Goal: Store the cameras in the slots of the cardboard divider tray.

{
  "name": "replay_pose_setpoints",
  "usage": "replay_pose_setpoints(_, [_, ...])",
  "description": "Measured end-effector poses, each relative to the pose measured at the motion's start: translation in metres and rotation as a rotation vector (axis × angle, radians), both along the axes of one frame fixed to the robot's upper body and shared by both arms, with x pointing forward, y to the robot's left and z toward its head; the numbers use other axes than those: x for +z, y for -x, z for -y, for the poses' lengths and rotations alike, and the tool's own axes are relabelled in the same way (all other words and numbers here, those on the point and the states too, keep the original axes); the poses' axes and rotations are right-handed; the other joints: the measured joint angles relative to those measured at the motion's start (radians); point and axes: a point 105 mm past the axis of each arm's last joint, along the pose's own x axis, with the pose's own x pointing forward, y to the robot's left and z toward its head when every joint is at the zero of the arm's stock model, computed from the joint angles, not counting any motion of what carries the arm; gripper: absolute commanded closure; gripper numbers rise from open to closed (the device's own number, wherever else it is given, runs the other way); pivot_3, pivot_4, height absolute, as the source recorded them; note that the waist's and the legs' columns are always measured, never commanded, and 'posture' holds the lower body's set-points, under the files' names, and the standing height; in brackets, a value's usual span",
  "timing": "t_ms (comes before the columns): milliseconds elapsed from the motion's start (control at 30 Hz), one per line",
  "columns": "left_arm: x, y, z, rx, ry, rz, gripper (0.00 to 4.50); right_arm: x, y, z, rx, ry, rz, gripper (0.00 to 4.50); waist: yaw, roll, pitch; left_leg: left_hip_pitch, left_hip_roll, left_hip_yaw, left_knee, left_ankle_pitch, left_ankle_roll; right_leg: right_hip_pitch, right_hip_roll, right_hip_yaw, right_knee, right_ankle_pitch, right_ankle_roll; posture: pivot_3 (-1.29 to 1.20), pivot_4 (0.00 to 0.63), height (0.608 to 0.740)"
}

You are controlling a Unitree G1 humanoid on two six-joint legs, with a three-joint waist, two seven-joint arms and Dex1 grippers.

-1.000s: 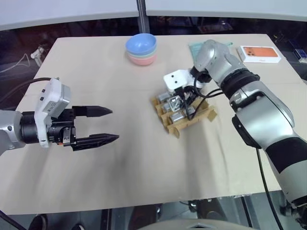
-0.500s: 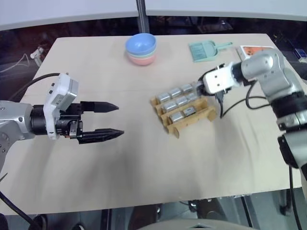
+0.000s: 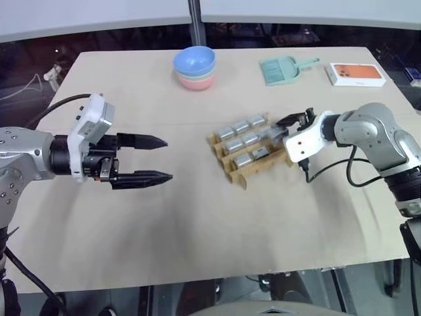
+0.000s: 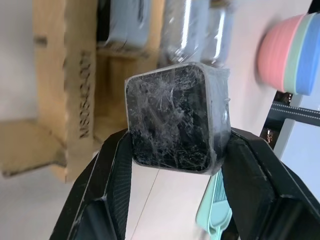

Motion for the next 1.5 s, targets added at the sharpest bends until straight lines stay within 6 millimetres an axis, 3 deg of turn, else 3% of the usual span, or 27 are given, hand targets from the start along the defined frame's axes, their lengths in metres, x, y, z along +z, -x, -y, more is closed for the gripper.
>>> replay_pose_setpoints(467, [0.002, -0.001, 0.002, -0.008, 0.0, 0.007, 0.0, -0.011, -0.003, -0.003, 0.027, 0.173, 0.066, 2.47, 0.003, -0.001, -0.001, 0.0, 0.0, -0.001, 0.001, 0.0, 0.0, 0.001, 0.0, 0.0, 0.0, 0.0, 0.0, 0.0, 0.15, 0.74])
replay_pose_setpoints(500, [0.002, -0.001, 0.002, -0.008, 0.0, 0.008, 0.0, -0.011, -0.003, -0.003, 0.025, 0.174, 0.066, 1.45, 0.003, -0.001, -0.001, 0.0, 0.0, -0.001, 0.001, 0.0, 0.0, 0.001, 0.0, 0.0, 0.0, 0.0, 0.0, 0.0, 0.15, 0.74])
replay_pose_setpoints(533, [0.002, -0.001, 0.002, -0.008, 0.0, 0.008, 0.0, -0.011, -0.003, -0.003, 0.023, 0.173, 0.067, 1.21, 0.003, -0.001, -0.001, 0.0, 0.0, 0.0, 0.001, 0.0, 0.0, 0.001, 0.0, 0.0, 0.0, 0.0, 0.0, 0.0, 0.15, 0.74])
replay_pose_setpoints(600, [0.002, -0.001, 0.002, -0.008, 0.003, 0.008, 0.0, -0.008, -0.004, -0.004, 0.021, 0.162, 0.077, 0.21, 0.004, -0.001, -0.001, 0.0, 0.0, -0.001, 0.001, 0.0, 0.0, 0.001, 0.0, 0.0, 0.0, 0.0, 0.0, 0.0, 0.15, 0.74])
replay_pose_setpoints(633, [0.002, -0.001, 0.002, -0.009, 0.004, 0.008, 0.0, -0.007, -0.005, -0.004, 0.02, 0.161, 0.08, 0.1, 0.005, -0.001, -0.001, 0.0, 0.0, -0.001, 0.001, 0.0, 0.0, 0.001, 0.0, 0.0, 0.0, 0.0, 0.0, 0.0, 0.15, 0.74])
replay_pose_setpoints(867, [0.001, -0.001, 0.002, -0.009, 0.004, 0.007, 0.0, -0.004, -0.001, 0.001, -0.066, 0.088, -0.028, 0.1, 0.02, -0.002, -0.001, 0.0, 0.0, -0.001, 0.001, 0.0, 0.0, 0.002, 0.0, -0.001, 0.0, 0.0, 0.0, 0.0, 0.15, 0.74])
replay_pose_setpoints(1133, [0.0, -0.002, 0.002, -0.008, 0.003, 0.01, 0.0, -0.002, 0.023, 0.0, -0.19, -0.065, -0.447, 0.1, 0.025, -0.001, -0.001, 0.0, 0.0, -0.001, 0.001, 0.0, 0.001, 0.002, 0.0, -0.002, 0.0, 0.0, 0.0, 0.0, 0.15, 0.74])
replay_pose_setpoints(1333, [-0.001, -0.002, 0.003, -0.011, 0.006, 0.008, 0.0, 0.023, 0.002, -0.007, -0.235, -0.138, -0.479, 0.1, 0.022, -0.001, -0.001, 0.0, 0.0, 0.0, 0.001, 0.0, 0.0, 0.002, 0.0, -0.002, 0.0, 0.0, 0.0, 0.0, 0.15, 0.74])
replay_pose_setpoints(1500, [-0.006, -0.001, 0.002, -0.001, 0.004, -0.009, 0.0, 0.009, -0.008, -0.007, -0.273, -0.122, -0.56, 0.1, 0.023, -0.001, -0.001, -0.001, 0.0, 0.0, 0.001, 0.0, 0.0, 0.001, 0.0, -0.002, -0.001, 0.0, 0.0, 0.0, 0.15, 0.74])
